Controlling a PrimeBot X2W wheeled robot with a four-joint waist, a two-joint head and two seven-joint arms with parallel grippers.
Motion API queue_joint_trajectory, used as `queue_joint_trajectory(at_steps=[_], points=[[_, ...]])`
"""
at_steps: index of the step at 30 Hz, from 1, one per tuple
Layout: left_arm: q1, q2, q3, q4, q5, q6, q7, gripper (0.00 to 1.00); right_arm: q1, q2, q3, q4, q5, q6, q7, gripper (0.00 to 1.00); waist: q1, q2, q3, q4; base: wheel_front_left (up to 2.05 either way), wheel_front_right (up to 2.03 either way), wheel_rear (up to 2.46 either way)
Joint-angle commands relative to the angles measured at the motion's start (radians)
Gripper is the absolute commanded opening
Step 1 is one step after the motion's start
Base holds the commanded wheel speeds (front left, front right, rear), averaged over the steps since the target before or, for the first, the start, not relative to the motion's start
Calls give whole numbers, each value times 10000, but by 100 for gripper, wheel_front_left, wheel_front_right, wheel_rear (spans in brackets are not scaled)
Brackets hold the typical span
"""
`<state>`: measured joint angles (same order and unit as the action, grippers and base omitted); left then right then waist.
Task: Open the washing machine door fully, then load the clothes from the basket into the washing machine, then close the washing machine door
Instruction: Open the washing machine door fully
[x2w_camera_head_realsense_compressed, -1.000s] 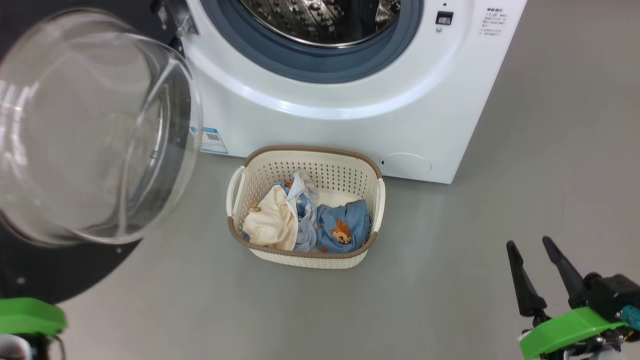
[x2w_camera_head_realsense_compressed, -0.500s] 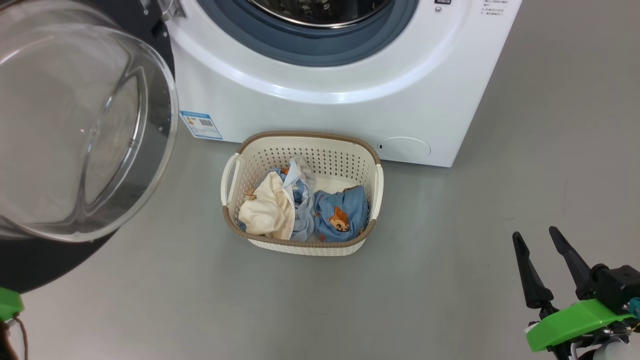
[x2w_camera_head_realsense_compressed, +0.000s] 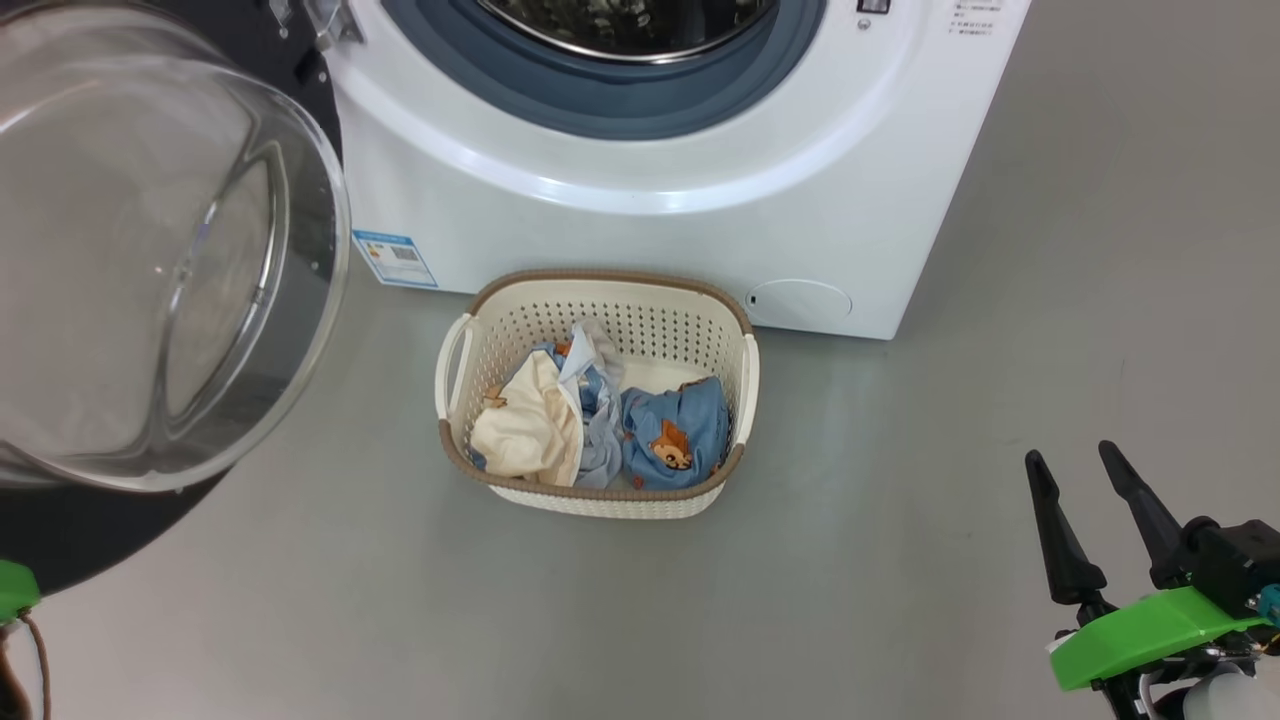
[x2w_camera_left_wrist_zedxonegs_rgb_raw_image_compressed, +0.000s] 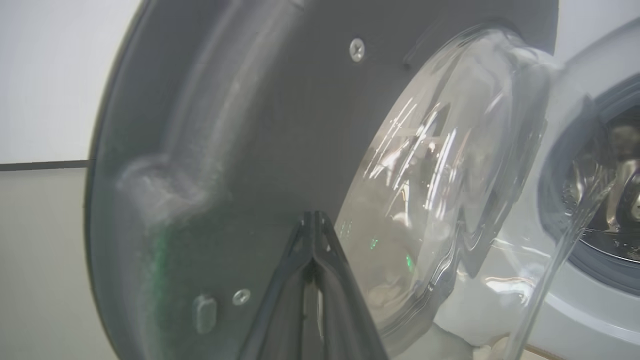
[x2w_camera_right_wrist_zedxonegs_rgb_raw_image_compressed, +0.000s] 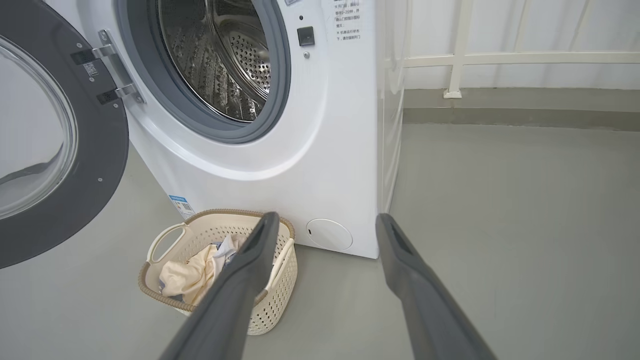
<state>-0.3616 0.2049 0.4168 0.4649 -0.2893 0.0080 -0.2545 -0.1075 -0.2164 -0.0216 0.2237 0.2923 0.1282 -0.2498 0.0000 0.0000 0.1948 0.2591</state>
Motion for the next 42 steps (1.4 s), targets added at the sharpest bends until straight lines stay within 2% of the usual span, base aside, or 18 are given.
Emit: queue_joint_trajectory(at_steps=[1,7,12,17,22,23,24,25,34,42], points=[[85,423,313,-489,314,-77,-72,0,-117,-6,97,-204,43,25,-120,100,0,0,-141,-13,0,0,0],[381,-8,308,-1484,751,-438,-72,0,43,105,63,-252,10,25,-120,100,0,0,-360,-100,0,0,0],[718,-359,-105,-2445,1118,-730,-72,0,121,195,88,-286,-29,25,-120,100,0,0,-557,-252,0,0,0],[1147,-879,-497,-3263,1158,-892,-72,0,208,318,34,-320,-41,25,-120,100,0,0,-714,-457,0,0,0],[1528,-1069,-821,-3594,1133,-1024,-72,0,242,399,68,-340,-53,25,-120,100,0,0,-773,-675,0,0,0],[1609,-1103,-918,-3660,1134,-1055,-72,7,240,411,77,-359,-63,25,-120,100,0,0,-768,-735,0,0,0],[1702,-1122,-1037,-3729,1195,-1082,-72,42,233,425,86,-383,-74,25,-120,100,0,0,-765,-800,0,0,0],[1794,-1150,-1162,-3780,1215,-1115,-72,100,229,443,80,-408,-83,25,-120,100,0,0,-767,-862,0,0,0],[2608,-1414,-1810,-3728,1004,-1222,-72,100,281,520,128,-737,-353,25,-120,100,0,0,-930,-1583,0,0,0],[3428,-1499,-2000,-3760,823,-1253,-72,100,376,739,256,-1243,-667,25,-120,100,0,0,-1189,-2255,0,0,0]])
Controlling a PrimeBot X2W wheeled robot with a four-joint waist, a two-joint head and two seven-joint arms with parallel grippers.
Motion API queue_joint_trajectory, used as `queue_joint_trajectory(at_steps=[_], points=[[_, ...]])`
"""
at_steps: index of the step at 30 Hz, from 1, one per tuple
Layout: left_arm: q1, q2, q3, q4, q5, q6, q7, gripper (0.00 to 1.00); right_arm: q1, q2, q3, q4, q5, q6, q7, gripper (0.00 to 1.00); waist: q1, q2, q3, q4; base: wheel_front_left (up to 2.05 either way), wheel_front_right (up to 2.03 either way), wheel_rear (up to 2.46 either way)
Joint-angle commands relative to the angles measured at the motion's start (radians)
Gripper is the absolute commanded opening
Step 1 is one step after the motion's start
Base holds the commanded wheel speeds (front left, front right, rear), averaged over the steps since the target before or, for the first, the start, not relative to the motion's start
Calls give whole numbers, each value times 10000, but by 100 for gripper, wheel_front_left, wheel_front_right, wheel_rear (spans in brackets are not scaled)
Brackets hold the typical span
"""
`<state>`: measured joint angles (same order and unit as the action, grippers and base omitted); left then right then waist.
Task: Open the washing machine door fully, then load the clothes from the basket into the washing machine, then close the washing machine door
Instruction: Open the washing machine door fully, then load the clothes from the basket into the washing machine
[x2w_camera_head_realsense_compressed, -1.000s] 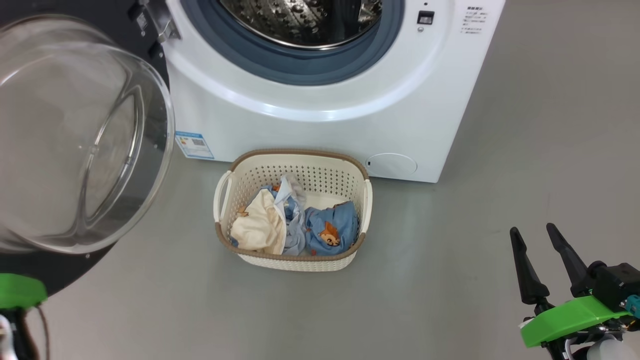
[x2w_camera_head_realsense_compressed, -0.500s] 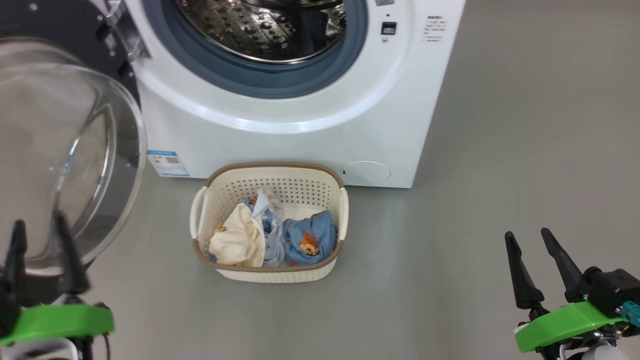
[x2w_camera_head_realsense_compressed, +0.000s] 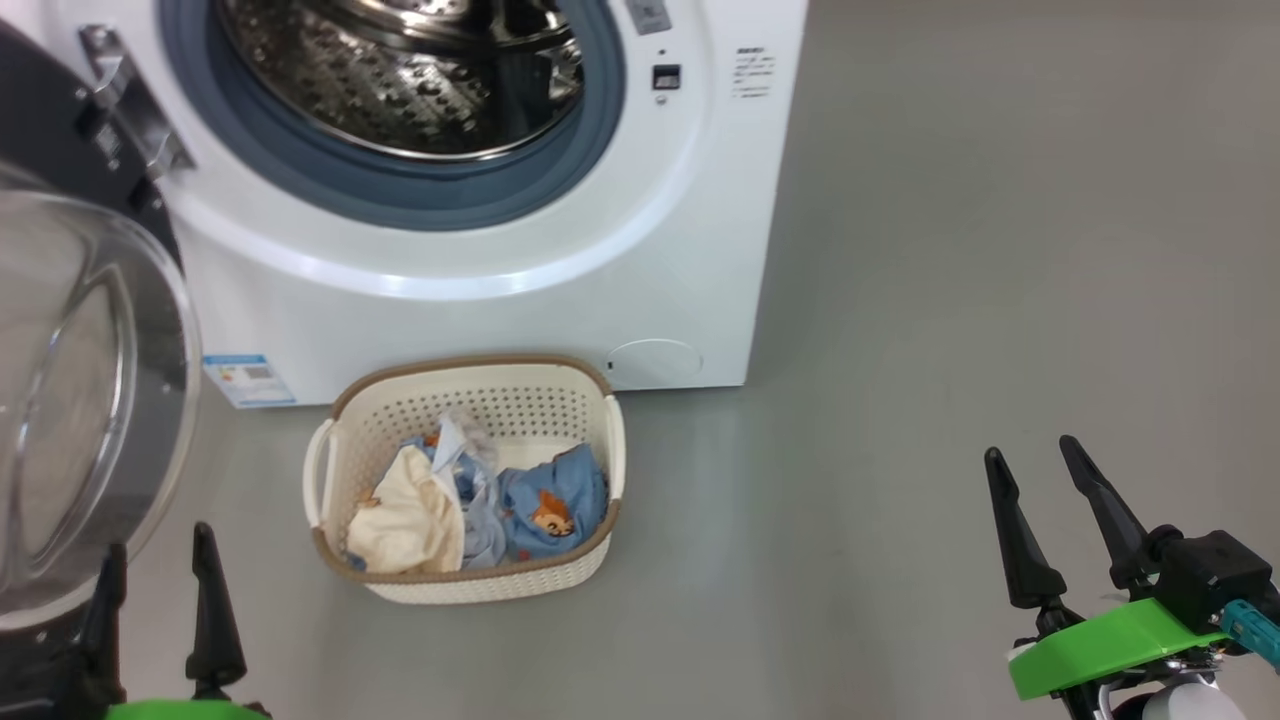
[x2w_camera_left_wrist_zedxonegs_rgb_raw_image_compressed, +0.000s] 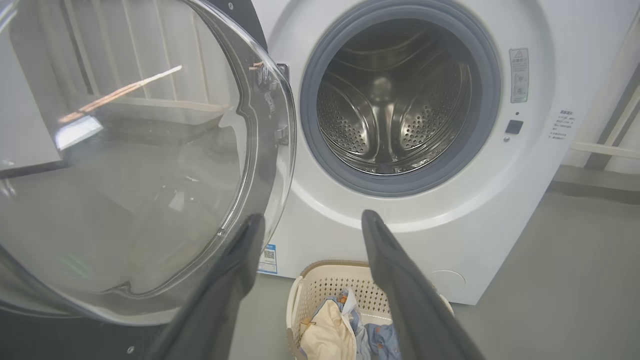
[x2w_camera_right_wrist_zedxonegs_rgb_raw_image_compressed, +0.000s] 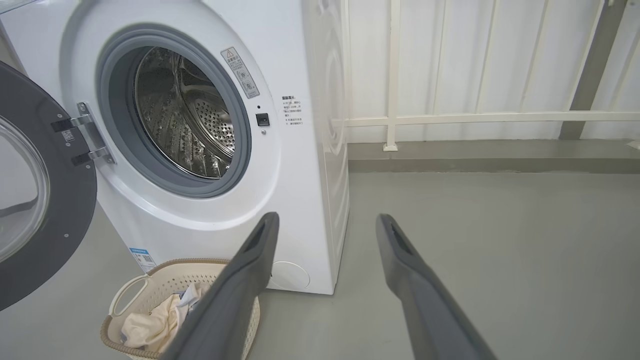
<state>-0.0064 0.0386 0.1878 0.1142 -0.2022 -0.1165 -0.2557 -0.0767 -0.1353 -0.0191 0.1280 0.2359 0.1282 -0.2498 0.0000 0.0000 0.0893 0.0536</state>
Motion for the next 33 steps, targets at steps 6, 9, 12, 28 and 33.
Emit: queue_joint_trajectory(at_steps=[6,9,12,28,33], points=[[264,137,218,-291,-53,76,-61,100,243,-42,293,-370,-121,25,-120,100,0,0,-308,-469,0,0,0],[413,131,190,-309,-43,120,-61,100,295,-35,311,-366,-131,25,-120,100,0,0,-386,-575,0,0,0],[541,128,169,-286,-118,90,-61,100,326,-35,273,-360,-129,25,-120,100,0,0,-436,-631,0,0,0],[689,131,100,-83,-59,97,-61,100,298,98,96,-295,-134,25,-120,100,0,0,-413,-628,0,0,0],[655,128,75,-22,-12,103,-61,100,245,148,69,-224,-137,25,-120,100,0,0,-425,-617,0,0,0]])
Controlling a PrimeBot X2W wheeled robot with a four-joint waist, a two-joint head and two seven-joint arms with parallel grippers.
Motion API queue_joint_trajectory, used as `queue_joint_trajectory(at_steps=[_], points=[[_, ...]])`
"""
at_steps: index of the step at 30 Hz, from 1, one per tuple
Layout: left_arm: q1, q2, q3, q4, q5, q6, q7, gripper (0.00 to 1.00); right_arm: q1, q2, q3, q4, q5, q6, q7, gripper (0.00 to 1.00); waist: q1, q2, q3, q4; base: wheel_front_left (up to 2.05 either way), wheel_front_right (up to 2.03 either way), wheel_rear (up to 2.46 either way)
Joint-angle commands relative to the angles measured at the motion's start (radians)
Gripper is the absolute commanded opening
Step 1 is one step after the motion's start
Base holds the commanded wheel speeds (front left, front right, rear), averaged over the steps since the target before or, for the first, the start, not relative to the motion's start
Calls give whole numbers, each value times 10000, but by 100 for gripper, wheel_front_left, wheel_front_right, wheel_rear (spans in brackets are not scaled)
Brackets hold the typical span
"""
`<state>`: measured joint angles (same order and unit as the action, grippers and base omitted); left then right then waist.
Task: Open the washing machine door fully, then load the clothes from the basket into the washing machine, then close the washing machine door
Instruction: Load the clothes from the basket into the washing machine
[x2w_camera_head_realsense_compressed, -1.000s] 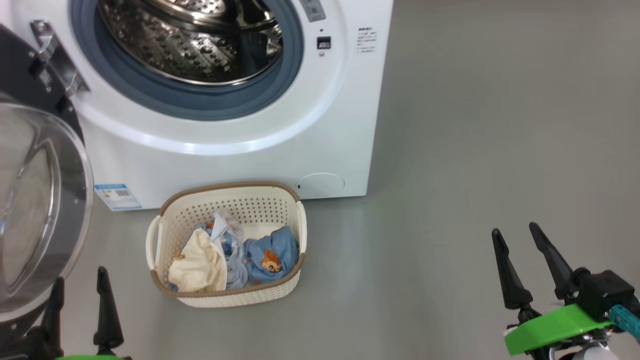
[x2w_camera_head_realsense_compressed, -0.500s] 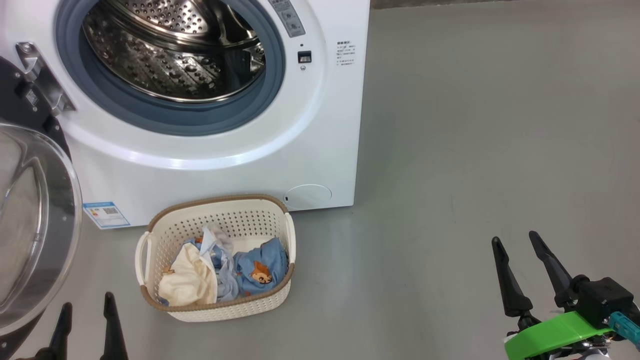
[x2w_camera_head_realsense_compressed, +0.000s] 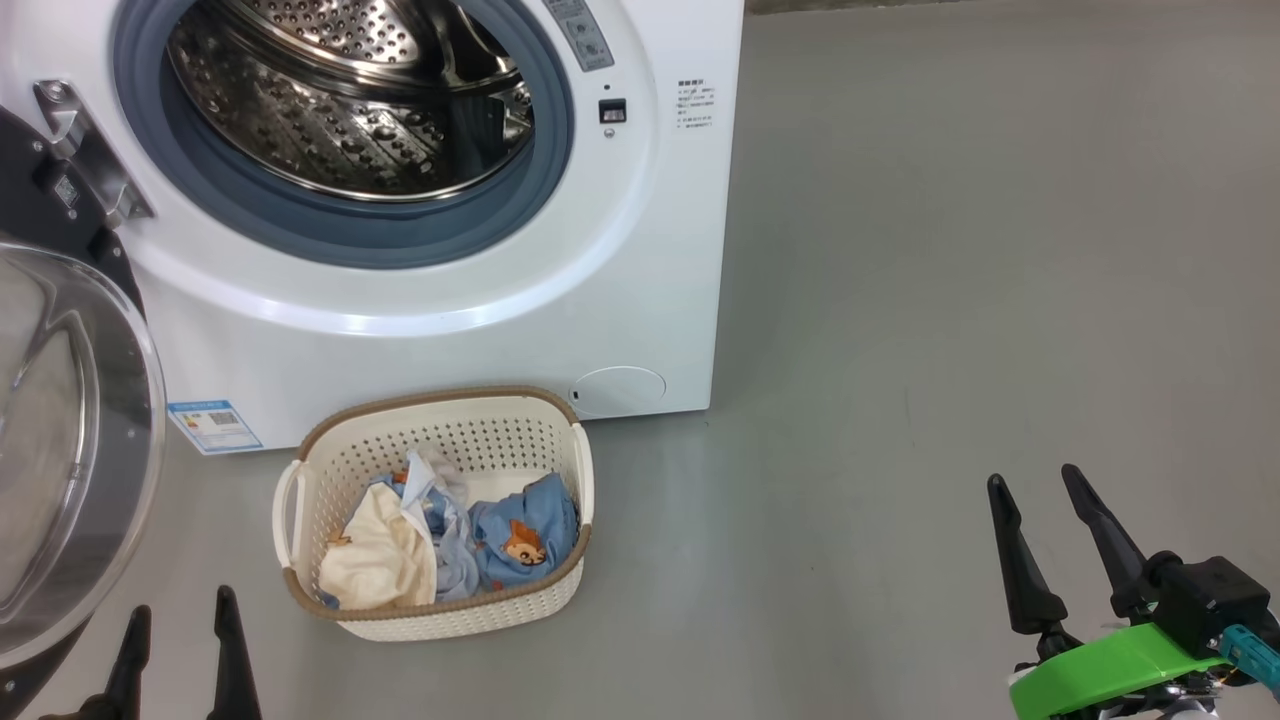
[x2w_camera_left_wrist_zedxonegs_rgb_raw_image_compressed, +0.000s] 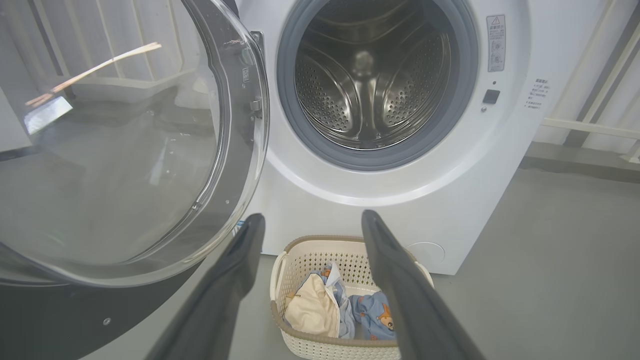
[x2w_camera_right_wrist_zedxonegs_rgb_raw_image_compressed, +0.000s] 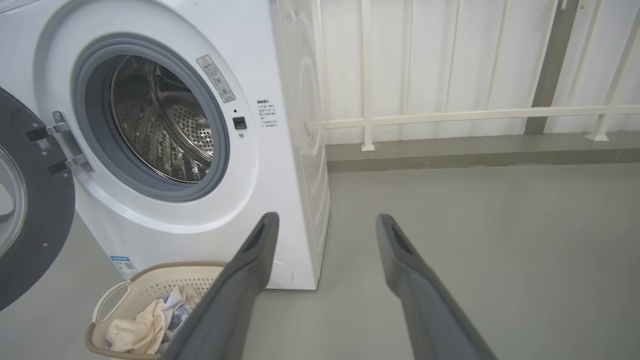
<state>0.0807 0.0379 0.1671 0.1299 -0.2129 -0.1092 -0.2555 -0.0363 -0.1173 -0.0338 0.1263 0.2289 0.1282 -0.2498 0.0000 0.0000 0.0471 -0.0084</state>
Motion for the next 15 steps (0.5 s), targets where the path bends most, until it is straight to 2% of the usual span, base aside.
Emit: queue_joint_trajectory(at_steps=[1,15], points=[[-221,135,280,-168,90,30,-63,100,-165,-31,217,-195,-66,25,-120,100,0,0,-12,9,0,0,0],[-231,130,262,-57,87,2,-63,100,-136,-22,203,-91,-28,25,-120,100,0,0,-72,119,0,0,0]])
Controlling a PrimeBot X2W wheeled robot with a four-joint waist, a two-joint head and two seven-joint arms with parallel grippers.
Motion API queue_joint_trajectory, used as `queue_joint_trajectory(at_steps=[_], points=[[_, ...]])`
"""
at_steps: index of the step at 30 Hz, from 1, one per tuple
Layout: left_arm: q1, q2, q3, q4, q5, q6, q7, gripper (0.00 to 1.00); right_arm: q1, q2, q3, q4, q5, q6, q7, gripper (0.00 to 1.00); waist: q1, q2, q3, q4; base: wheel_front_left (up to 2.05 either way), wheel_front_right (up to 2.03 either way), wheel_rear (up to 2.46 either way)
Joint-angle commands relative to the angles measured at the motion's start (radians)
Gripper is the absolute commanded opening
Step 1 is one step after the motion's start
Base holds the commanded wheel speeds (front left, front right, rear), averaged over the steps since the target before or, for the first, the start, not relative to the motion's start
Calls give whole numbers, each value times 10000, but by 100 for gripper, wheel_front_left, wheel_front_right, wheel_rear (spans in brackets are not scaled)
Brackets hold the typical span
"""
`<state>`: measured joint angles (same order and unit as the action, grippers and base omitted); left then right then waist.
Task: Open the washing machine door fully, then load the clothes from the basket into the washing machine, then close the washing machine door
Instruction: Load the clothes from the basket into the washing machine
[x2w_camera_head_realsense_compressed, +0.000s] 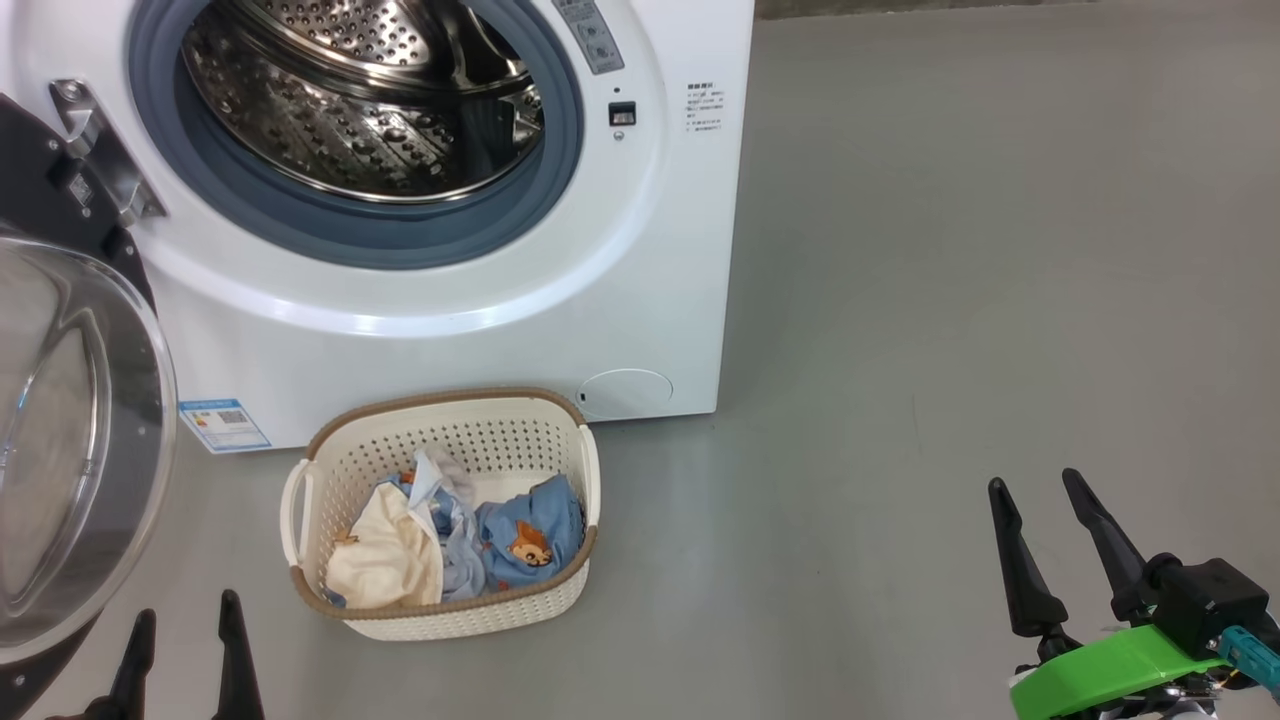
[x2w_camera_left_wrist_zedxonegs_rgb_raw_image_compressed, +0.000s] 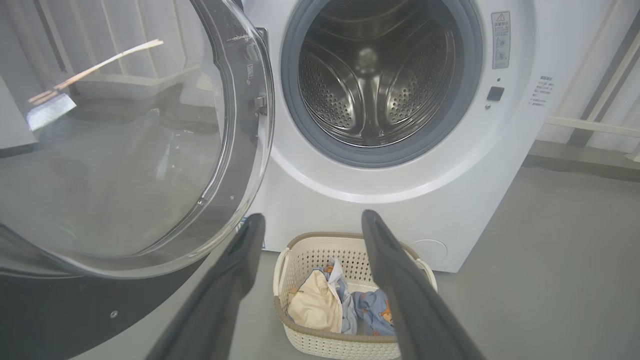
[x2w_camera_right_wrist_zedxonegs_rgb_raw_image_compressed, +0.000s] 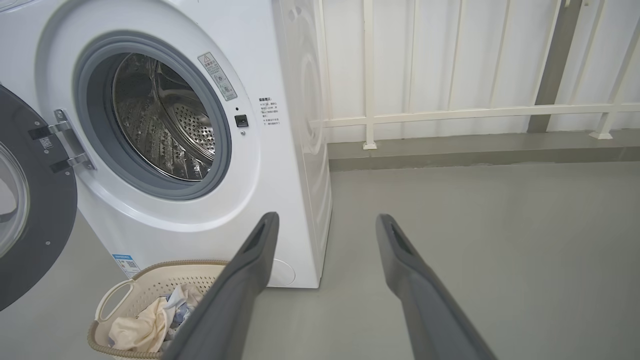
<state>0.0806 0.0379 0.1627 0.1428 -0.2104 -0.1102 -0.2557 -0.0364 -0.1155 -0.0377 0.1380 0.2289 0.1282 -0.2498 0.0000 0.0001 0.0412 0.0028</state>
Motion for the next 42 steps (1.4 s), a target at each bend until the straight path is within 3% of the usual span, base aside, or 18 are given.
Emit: queue_joint_trajectory(at_steps=[1,26,42], points=[[-223,130,312,-180,68,9,-61,100,-123,-39,241,-205,-25,25,-120,100,0,-1,-25,14,0,0,0],[-359,126,552,32,151,55,-61,100,-199,-160,250,-180,54,25,-120,100,0,-1,68,100,7,-7,0],[-586,124,652,-187,-113,193,-61,100,-288,-148,230,-206,130,25,-120,100,0,-1,365,149,157,-157,0]])
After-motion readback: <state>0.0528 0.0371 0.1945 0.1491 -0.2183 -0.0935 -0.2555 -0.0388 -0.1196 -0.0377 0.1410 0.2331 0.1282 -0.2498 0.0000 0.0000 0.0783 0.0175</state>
